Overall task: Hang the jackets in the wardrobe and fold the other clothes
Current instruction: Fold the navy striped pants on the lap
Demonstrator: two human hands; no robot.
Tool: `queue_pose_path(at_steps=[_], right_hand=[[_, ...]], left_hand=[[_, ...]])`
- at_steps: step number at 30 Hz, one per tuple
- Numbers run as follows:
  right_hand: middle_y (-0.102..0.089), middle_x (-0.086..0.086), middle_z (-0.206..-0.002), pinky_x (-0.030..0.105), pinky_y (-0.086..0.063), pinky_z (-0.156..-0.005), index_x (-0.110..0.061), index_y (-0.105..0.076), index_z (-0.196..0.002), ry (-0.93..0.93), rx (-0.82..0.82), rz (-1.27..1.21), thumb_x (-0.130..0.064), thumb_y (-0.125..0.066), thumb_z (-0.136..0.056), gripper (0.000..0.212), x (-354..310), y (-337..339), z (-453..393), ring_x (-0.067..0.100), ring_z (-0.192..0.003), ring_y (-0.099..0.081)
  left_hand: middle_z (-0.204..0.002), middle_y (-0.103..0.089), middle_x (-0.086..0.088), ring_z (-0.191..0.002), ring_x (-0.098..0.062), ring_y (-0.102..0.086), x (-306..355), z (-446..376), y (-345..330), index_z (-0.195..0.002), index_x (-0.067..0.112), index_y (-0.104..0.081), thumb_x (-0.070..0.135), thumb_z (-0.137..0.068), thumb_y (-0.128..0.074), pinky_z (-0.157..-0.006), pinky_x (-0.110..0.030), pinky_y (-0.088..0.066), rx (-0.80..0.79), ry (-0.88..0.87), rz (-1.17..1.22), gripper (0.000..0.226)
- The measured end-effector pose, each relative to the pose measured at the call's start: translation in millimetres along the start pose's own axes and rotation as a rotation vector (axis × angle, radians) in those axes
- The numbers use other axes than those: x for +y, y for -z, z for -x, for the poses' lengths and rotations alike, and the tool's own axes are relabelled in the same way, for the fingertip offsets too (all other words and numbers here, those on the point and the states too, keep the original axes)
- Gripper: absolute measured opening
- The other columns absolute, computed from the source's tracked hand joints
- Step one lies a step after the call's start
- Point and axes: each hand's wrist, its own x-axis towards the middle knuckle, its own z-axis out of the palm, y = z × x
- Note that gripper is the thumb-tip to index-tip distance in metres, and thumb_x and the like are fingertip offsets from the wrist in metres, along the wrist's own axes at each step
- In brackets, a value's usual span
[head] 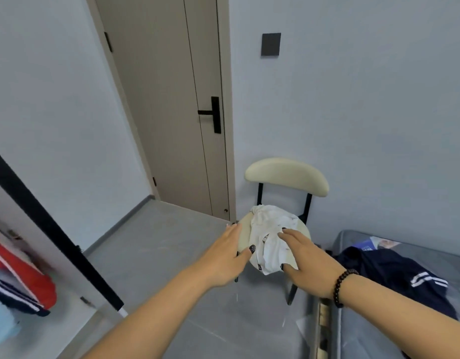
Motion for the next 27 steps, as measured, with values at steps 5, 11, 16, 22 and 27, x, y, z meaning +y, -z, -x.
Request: queue_pose_path(at_steps=[5,11,16,22,27], right_hand=[[-0.014,-0.001,-0.158,0.024,-0.018,-0.115,-0.014,-0.019,-0.151,-0.128,0.015,-0.067,-0.026,-0.054,-0.093,0.069,48,-1,-50,0.015,-0.145,-0.019],[-0.02,0.002,-0.157,0.029,-0.022,-0.115,-0.013,-0.021,-0.15,-0.262,0.003,-0.096,-0.026,-0.055,-0.092,0.069,106,0,-123,0.017,-0.143,-0.022],[-0.023,0.003,-0.155,0.03,-0.029,-0.113,-0.01,-0.025,-0.148,-0.347,-0.02,-0.132,-0.025,-0.056,-0.092,0.066,149,4,-198,0.019,-0.138,-0.033],[-0.024,0.005,-0.155,0.029,-0.025,-0.112,-0.01,-0.025,-0.149,-0.43,-0.057,-0.196,-0.025,-0.055,-0.092,0.065,191,-17,-262,0.02,-0.141,-0.028],[-0.025,0.004,-0.155,0.027,-0.025,-0.11,-0.012,-0.026,-0.149,-0.494,-0.135,-0.271,-0.026,-0.056,-0.092,0.066,227,-33,-300,0.019,-0.14,-0.028]], left_hand=[[-0.153,-0.029,0.0,-0.136,-0.006,-0.021,-15,-65,-21,-0.143,0.016,-0.028,0.037,-0.099,-0.041,-0.095,-0.015,-0.02,-0.049,-0.004,0.015,0.051],[-0.163,-0.003,-0.001,-0.15,-0.013,0.003,-37,-151,-29,-0.155,0.012,-0.004,0.038,-0.102,-0.039,-0.116,-0.025,-0.006,-0.139,0.06,0.051,0.069],[-0.164,-0.001,0.0,-0.15,-0.013,0.003,-60,-234,-31,-0.155,0.013,-0.003,0.04,-0.102,-0.037,-0.118,-0.03,-0.008,-0.206,0.105,0.051,0.069],[-0.163,-0.004,0.001,-0.15,-0.012,0.004,-86,-313,-49,-0.156,0.015,-0.005,0.041,-0.101,-0.039,-0.117,-0.031,-0.009,-0.28,0.126,0.091,0.07],[-0.161,-0.015,-0.001,-0.148,-0.014,-0.013,-105,-362,-76,-0.153,0.014,-0.013,0.041,-0.1,-0.041,-0.107,-0.023,-0.017,-0.322,0.158,0.119,0.066]])
